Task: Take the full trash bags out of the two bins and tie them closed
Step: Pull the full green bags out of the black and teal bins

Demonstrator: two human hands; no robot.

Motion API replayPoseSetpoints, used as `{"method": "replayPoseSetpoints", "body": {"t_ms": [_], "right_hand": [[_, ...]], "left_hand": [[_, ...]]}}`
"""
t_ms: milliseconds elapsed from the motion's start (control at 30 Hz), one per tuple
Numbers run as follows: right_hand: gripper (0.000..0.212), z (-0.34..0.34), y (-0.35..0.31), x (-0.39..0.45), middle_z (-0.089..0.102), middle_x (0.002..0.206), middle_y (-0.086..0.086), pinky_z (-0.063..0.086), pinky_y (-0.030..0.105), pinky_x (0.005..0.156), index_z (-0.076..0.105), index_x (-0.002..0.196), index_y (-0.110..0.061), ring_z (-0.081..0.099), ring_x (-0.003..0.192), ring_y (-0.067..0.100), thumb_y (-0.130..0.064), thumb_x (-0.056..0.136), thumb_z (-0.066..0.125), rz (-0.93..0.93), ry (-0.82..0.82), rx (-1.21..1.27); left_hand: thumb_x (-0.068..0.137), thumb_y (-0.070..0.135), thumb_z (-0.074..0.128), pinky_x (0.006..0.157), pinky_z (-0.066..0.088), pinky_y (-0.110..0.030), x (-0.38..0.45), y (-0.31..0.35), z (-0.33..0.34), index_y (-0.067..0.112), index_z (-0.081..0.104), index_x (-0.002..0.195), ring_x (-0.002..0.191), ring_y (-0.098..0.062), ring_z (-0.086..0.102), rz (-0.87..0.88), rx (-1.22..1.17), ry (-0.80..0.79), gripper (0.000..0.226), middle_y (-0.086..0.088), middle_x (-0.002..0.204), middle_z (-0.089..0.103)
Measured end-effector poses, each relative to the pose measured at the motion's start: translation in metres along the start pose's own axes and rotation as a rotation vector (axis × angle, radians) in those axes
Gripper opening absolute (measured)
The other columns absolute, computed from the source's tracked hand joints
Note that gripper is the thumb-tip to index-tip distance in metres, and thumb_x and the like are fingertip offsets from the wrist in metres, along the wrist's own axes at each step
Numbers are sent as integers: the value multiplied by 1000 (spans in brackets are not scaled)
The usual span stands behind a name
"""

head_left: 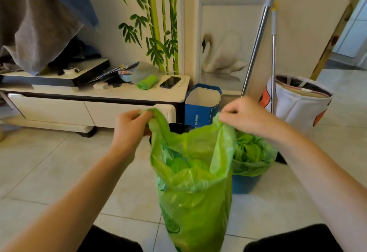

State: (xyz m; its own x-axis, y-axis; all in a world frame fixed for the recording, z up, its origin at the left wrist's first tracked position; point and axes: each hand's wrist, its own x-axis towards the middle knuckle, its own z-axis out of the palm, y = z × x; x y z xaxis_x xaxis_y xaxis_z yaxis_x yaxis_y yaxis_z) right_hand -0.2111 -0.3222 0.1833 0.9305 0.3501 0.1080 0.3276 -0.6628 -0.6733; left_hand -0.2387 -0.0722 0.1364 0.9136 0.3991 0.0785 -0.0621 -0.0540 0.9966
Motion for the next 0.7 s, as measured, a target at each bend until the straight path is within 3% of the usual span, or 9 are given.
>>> {"method": "replayPoseSetpoints", "body": {"t_ms": [167, 233, 300, 367, 433, 567, 700], "right_hand": [[43, 60, 53, 10, 24, 48, 4, 19, 29, 49, 31, 46, -16, 23, 47, 17, -16, 81, 56, 189, -267, -177], [44, 80, 73, 14, 27, 41, -1, 21, 28, 46, 32, 44, -17, 26, 45, 16, -16, 82, 55, 267, -297, -235], [43, 94, 91, 18, 40, 34, -7, 34, 24, 45, 42, 42, -17, 41, 44, 16, -12, 83, 54, 354, -295, -199], [37, 100, 100, 23, 56, 43, -2, 52, 28, 55, 52, 47, -13, 59, 54, 21, -6, 84, 51, 425, -264, -107], [32, 104, 106, 29, 63, 58, 7, 58, 34, 66, 60, 55, -10, 65, 62, 23, -5, 86, 52, 473, -196, 22], [23, 111, 121, 47, 72, 89, 20, 56, 47, 85, 70, 80, -1, 70, 87, 33, -13, 92, 54, 466, -51, 163], [25, 119, 125, 62, 70, 90, 24, 52, 55, 87, 68, 85, 2, 67, 90, 37, -18, 93, 54, 386, 96, 179]], "left_hand": [[84, 4, 60, 64, 61, -35, 12, -69, 4, -15, 67, 77, 55, -22, 62, -192, 243, -105, 21, -15, 63, 64], [83, 4, 60, 64, 61, -34, 20, -89, 2, -8, 69, 70, 54, -22, 62, -236, 353, -154, 20, -11, 58, 65], [83, 1, 58, 59, 60, -28, 30, -104, -2, -4, 70, 69, 50, -17, 62, -260, 416, -169, 19, -9, 57, 65], [84, -2, 56, 55, 59, -24, 40, -113, -8, -5, 70, 73, 50, -15, 61, -278, 427, -159, 18, -13, 62, 64], [86, -3, 54, 56, 59, -23, 52, -118, -15, -1, 68, 71, 54, -17, 60, -284, 402, -131, 20, -13, 64, 63], [91, 1, 52, 69, 57, -31, 74, -128, -27, 5, 67, 73, 61, -19, 60, -271, 313, -35, 24, -13, 69, 63], [93, 6, 52, 75, 56, -34, 91, -133, -36, 12, 69, 75, 71, -23, 64, -221, 238, 71, 25, -11, 74, 66]]}}
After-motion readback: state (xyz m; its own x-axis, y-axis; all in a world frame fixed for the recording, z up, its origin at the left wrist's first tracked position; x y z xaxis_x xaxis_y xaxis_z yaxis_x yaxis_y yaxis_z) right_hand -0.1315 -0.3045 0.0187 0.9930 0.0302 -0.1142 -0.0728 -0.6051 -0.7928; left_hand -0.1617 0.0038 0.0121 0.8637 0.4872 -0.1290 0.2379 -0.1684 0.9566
